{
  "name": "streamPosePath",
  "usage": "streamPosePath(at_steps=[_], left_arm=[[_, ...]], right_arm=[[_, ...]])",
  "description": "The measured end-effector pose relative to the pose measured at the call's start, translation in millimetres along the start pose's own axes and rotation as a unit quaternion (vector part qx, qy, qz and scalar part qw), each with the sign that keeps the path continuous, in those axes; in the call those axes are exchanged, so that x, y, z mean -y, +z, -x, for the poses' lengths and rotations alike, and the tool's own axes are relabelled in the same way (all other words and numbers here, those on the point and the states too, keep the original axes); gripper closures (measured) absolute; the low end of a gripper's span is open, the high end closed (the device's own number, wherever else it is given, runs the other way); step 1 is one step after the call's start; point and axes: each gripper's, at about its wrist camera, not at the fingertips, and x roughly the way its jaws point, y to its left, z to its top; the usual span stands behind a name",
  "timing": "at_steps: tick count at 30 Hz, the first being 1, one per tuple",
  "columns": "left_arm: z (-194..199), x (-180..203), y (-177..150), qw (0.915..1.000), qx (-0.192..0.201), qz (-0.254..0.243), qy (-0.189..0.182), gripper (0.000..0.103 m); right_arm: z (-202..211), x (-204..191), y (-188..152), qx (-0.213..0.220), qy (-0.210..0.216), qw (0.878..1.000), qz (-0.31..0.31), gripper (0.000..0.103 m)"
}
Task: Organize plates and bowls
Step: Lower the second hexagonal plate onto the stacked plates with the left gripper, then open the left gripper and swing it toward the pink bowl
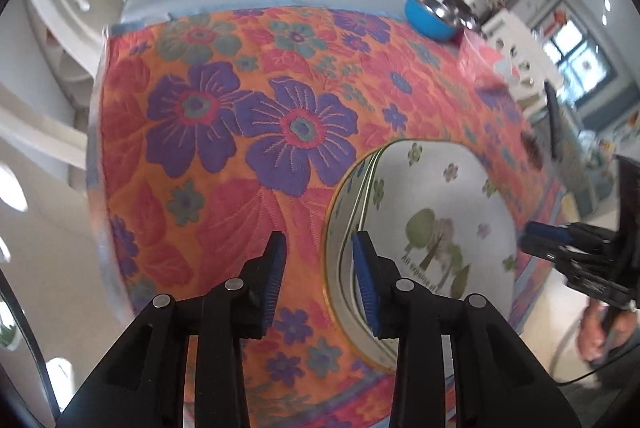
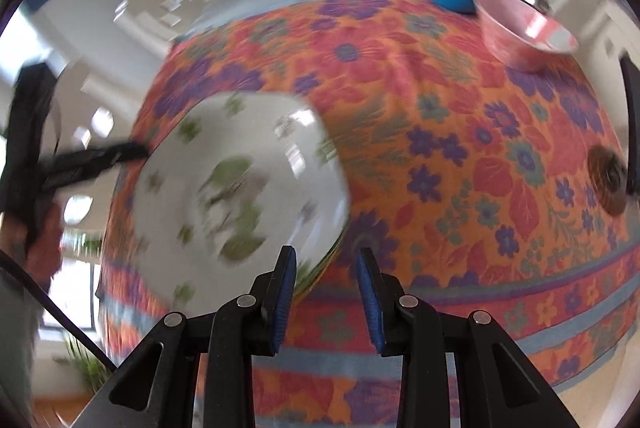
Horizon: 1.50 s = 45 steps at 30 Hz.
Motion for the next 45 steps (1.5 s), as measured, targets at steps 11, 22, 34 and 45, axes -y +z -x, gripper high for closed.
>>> streamPosePath(at_steps=[11,22,34,45], left_arm=[[-17,10,-15,0.9996,-0.022,0.015,-0.01,0.071],[-26,0,-18,0.9978,-0.033,0.048,-0.033,0.07],[-41,-3,-21,0.9929,-0.044,0.081,-0.075,0.07],[-27,-11,-44,0.9911,-0.026,0.117,-0.058,0.07]], right_arm=[[-36,-20,11,-0.059,-0.045,0.997,-0.006,0.072],[-49,-40,17,-0.067,-0.104,0.991,0.053,0.065],[-60,7,18,-0.091,0.062,0.992,-0.061,0.064],[-69,-15,38,-0.075,0.06,0.995,0.027,0.059]])
